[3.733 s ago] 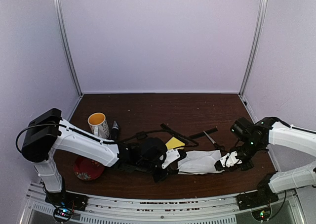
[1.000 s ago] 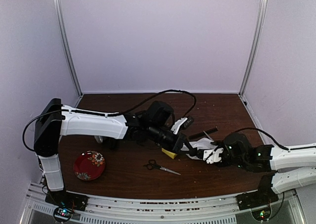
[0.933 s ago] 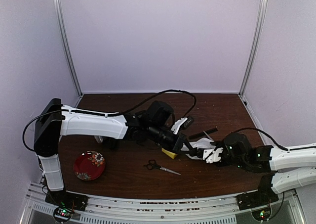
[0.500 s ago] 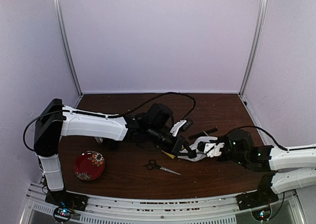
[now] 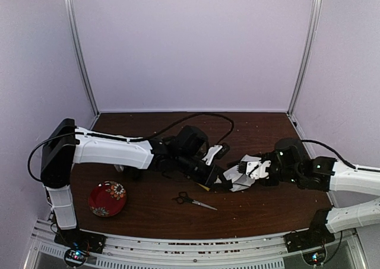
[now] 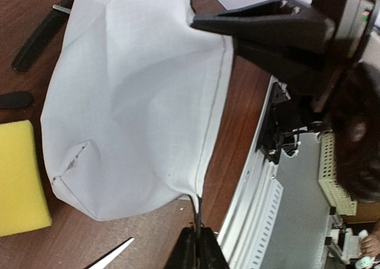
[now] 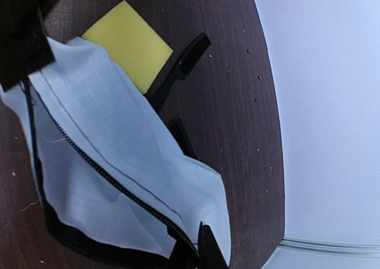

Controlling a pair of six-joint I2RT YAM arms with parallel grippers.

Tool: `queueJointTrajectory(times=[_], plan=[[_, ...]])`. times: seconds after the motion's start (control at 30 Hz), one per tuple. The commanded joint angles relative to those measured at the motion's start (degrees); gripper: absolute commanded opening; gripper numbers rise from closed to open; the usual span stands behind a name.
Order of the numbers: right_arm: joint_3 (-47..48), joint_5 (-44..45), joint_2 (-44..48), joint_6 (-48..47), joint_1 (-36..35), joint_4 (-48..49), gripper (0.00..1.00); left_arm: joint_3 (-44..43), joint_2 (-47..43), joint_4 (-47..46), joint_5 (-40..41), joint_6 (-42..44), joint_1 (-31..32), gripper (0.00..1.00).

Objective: Sort the hair-cutting tools
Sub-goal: Adjust the kit bag at the center of the board.

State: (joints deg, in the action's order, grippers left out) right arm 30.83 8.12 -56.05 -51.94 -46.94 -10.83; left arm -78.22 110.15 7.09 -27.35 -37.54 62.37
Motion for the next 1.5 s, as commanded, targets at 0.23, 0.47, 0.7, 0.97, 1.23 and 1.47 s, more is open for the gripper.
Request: queueJointTrajectory(times=[0.23, 0.47, 0.7, 0.97, 1.23, 1.47], plan=[[17.52, -4.84, -7.99, 12.67, -0.18, -34.51, 0.0, 1.16, -1.43, -1.5, 5.24, 3.64, -0.76, 0.35], [20.84, -3.74, -11.17, 18.94, -0.27, -39.51, 0.0, 1.39, -1.42, -1.82, 2.88, 4.39, -0.76, 0.25], [22.06, -2.41, -12.41, 20.31, -0.26, -40.41, 0.0, 2.19, -1.61, -3.34, 0.81, 3.05, -0.85, 0.37], [24.28, -1.27, -14.36, 21.7, -0.29, -40.37, 0.0, 4.53, -0.66, -8.4, -3.28, -2.03, -0.85, 0.52], [24.39, -1.53, -15.24, 21.8, -0.31, -40.15, 0.0, 2.68, 1.79, -8.5, -5.78, -2.14, -0.92, 0.35], [23.45, -1.78, -15.49, 20.92, -0.26, -39.49, 0.0, 1.3, 3.75, -9.33, -6.72, -2.89, -1.52, 0.23]])
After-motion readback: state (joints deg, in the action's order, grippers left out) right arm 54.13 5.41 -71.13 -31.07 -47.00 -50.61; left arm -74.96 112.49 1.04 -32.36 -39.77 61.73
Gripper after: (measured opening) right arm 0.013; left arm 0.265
